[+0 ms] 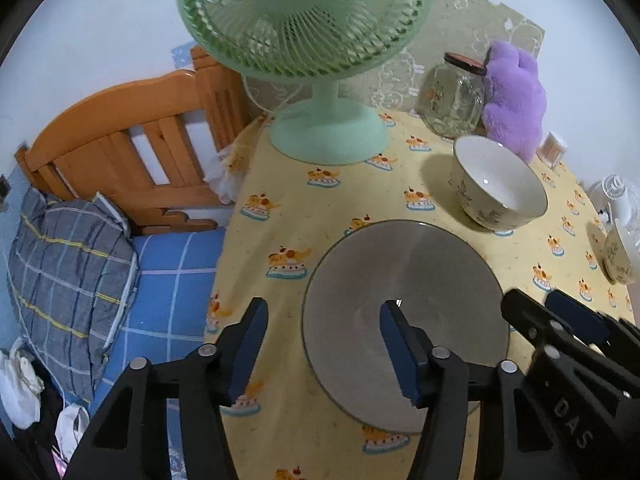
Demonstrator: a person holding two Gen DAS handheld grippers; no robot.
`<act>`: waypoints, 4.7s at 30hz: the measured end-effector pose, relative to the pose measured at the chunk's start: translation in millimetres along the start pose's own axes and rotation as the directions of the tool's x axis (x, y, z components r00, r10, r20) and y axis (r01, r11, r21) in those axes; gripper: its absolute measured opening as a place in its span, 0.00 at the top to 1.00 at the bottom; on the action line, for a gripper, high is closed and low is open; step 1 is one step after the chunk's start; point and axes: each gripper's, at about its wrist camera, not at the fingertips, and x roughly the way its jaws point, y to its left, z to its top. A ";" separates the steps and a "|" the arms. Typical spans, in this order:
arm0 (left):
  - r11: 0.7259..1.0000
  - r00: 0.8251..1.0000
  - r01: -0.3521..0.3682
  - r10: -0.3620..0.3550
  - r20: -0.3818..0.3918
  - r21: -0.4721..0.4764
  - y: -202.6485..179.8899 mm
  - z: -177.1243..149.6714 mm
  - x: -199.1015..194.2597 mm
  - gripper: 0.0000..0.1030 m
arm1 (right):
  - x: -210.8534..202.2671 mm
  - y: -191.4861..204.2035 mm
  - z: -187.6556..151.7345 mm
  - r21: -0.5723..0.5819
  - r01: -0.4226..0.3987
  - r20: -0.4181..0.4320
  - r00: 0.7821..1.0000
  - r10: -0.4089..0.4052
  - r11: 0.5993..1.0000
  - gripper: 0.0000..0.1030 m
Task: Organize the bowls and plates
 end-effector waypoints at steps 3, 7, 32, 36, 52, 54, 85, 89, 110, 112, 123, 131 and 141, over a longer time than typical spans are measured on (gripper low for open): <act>1.000 1.000 0.015 -0.015 -0.014 0.004 -0.2 1.8 10.7 0.53 | 13.4 5.0 5.1 -0.007 -0.003 -0.015 1.000 0.002 1.000 0.70; 1.000 0.999 0.017 -0.017 -0.029 0.005 2.8 5.5 22.3 0.58 | 27.4 9.8 10.9 -0.005 -0.016 -0.031 0.999 0.016 1.000 0.71; 0.999 0.998 0.020 -0.017 -0.064 0.037 -19.4 -7.4 8.5 0.79 | 19.2 5.1 1.8 -0.002 -0.022 -0.070 0.997 0.021 1.000 0.81; 0.999 0.998 0.027 -0.024 -0.066 0.036 -30.8 -17.0 -3.6 0.80 | 5.1 -6.4 -8.9 0.008 -0.015 -0.074 0.997 0.016 1.000 0.81; 0.997 0.997 0.046 -0.042 -0.059 0.065 -89.0 -66.7 -55.7 0.80 | -61.0 -65.1 -60.5 0.041 0.016 -0.050 0.999 -0.013 0.999 0.81; 0.997 0.997 0.045 -0.040 -0.065 0.063 -95.9 -75.4 -60.4 0.80 | -66.4 -72.4 -68.0 0.045 0.013 -0.053 0.999 -0.011 0.999 0.81; 1.000 0.987 -0.030 0.030 -0.159 0.007 -145.6 -141.7 -64.7 0.79 | -68.5 -131.5 -129.0 0.008 -0.030 -0.152 0.988 0.031 1.000 0.81; 1.000 0.986 -0.020 0.020 -0.165 -0.001 -145.1 -142.6 -63.9 0.75 | -67.8 -131.9 -130.0 0.008 -0.033 -0.157 0.987 0.034 0.999 0.81; 0.991 0.995 0.093 -0.090 -0.039 0.091 -137.5 -120.1 -104.0 0.09 | -109.2 -111.1 -114.6 -0.024 0.009 0.004 1.000 -0.009 1.000 0.19; 0.990 0.995 0.100 -0.099 -0.015 0.102 -133.6 -116.5 -108.9 0.09 | -113.8 -106.8 -111.6 -0.026 0.019 0.019 1.000 -0.019 0.999 0.19; 0.984 0.986 0.157 -0.161 0.043 0.084 -122.2 -73.4 -115.9 0.09 | -126.9 -91.8 -75.8 -0.003 0.034 0.075 0.997 -0.034 0.999 0.19; 0.993 0.990 0.105 -0.109 0.089 0.054 -128.2 -30.5 -104.2 0.10 | -117.7 -91.9 -28.1 -0.038 0.019 0.104 0.994 -0.015 0.999 0.19; 0.999 0.993 0.023 -0.020 0.117 -0.025 -139.6 20.0 -65.7 0.19 | -78.8 -101.1 33.4 -0.105 -0.044 0.119 0.991 0.056 0.994 0.19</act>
